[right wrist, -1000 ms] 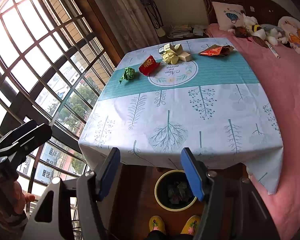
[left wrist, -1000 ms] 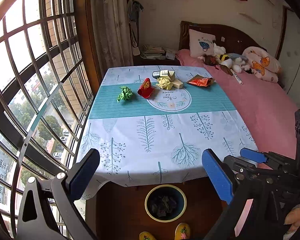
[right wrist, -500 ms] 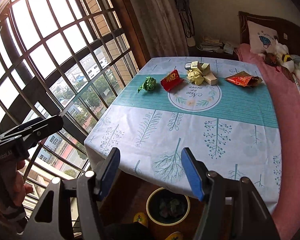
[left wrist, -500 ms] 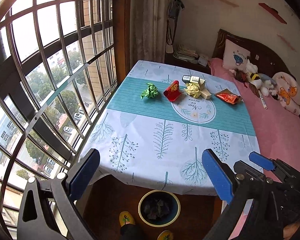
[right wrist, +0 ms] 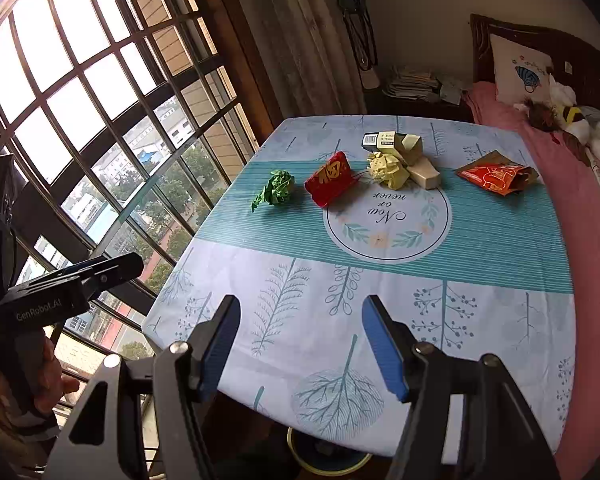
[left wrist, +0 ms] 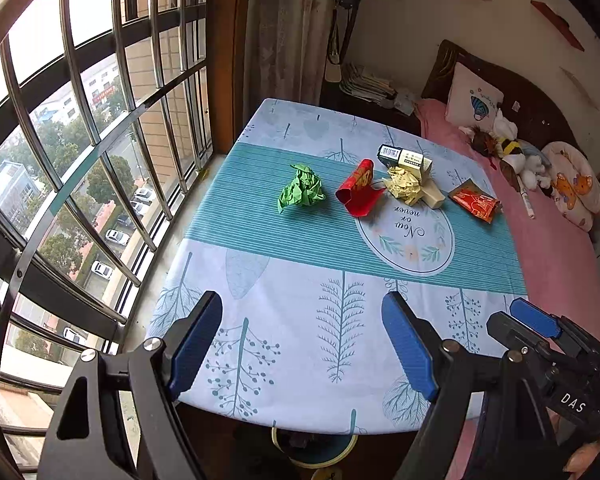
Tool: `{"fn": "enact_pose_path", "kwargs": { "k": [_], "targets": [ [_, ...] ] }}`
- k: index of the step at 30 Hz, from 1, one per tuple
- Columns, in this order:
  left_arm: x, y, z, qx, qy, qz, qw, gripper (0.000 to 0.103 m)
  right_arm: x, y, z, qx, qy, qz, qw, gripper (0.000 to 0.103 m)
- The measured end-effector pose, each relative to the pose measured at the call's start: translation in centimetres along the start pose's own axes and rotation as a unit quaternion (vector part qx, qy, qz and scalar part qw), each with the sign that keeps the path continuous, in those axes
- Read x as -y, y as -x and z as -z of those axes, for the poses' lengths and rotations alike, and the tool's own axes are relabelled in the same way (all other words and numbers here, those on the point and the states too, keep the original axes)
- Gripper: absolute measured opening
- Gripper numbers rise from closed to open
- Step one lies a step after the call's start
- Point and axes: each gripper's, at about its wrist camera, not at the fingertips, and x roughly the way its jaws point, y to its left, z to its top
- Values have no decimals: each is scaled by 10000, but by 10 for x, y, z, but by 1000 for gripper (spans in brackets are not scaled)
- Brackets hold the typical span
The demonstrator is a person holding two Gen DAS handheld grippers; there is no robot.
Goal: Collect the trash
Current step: 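Raise both open tools back toward the table, then grasp the green crumpled paper with the left tool while the right tool grasps the red packet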
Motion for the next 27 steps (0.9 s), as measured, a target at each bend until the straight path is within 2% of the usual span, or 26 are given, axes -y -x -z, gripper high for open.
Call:
{"fn": "enact_pose_path", "kwargs": {
  "k": [7, 13, 19, 21, 27],
  "targets": [
    [-10, -86, -79, -429, -402, 250, 9980, 81, 6, -83, -66, -422, -661, 234, 9966, 63],
    [-12, -169, -126, -969, -765, 283, 9919, 81, 26, -168, -118, -947, -1396, 327, 9851, 63],
    [-19, -230, -148, -1387, -618, 463, 9873, 81, 50, -233, -144, -1421, -2027, 371, 9682, 63],
    [-20, -244, -149, -1519, -571, 562, 9851, 81, 56, -245, -147, -1470, -2231, 270, 9633, 63],
    [-20, -277, -150, -1858, -563, 717, 9784, 80, 63, -271, -145, -1727, -2623, 373, 9487, 63]
  ]
}}
